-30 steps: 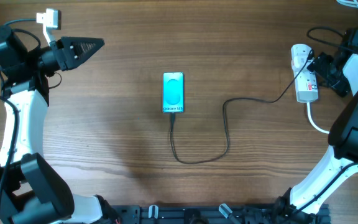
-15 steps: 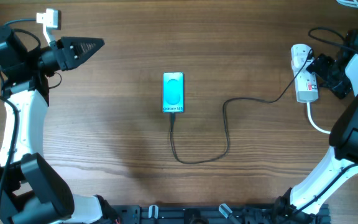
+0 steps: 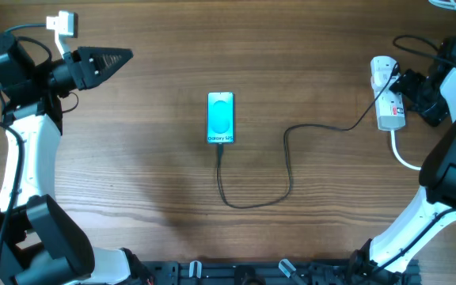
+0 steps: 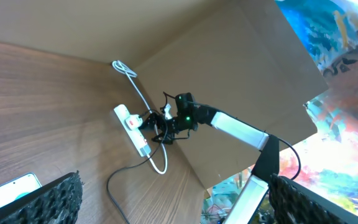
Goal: Plug charger to phone and switch on socket
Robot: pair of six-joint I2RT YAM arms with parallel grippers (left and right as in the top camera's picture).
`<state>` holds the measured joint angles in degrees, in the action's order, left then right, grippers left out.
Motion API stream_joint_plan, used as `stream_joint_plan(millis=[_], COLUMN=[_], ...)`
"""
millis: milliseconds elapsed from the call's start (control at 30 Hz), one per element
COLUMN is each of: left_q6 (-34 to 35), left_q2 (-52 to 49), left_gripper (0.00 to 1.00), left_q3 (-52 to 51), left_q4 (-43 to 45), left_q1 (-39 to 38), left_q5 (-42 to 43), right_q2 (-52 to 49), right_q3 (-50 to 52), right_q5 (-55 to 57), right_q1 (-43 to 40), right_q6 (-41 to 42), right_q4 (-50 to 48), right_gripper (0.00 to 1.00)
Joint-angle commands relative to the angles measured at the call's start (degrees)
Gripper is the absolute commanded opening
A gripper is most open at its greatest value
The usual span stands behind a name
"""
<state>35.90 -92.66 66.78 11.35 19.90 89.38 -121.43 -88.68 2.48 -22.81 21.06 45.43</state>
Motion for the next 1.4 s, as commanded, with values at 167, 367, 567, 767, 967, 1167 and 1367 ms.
stream_joint_plan(millis=[167,367,567,767,967,1167,1367], left_q6=[-0.72,-0.72,-0.72,-0.72,-0.72,-0.72,-0.72], left_q2=[1.49,1.49,1.49,1.49,1.49,1.49,1.49], left_gripper=[1.0,1.0,1.0,1.0,1.0,1.0,1.0], left_q3=[1.01,1.01,1.01,1.01,1.01,1.01,1.01], left_q4=[-0.02,-0.02,-0.02,-0.02,-0.02,-0.02,-0.02], left_q1=[0.24,0.24,0.24,0.24,0.24,0.24,0.24], left_q5=[0.96,0.96,0.96,0.96,0.96,0.96,0.96], right_q2=[-4.92,-4.28,-3.74,-0.11,1.42,1.42,1.42], right_q3=[4.17,4.17,4.17,4.17,4.17,4.17,4.17], right_q5=[-0.74,-0.37,4.61,4.59,4.0,3.96,3.98], right_q1=[2.89,2.29,1.4,0.37,0.22,-0.15,-0.15], right_q6=[-9.11,-10.84,-7.52,-8.33,-14.73,-21.27,-22.47], right_q4=[6.93,5.9,7.78,7.63,7.1,4.5,1.49], right_gripper=[1.0,0.99,0.99,0.99,1.0,1.0,1.0])
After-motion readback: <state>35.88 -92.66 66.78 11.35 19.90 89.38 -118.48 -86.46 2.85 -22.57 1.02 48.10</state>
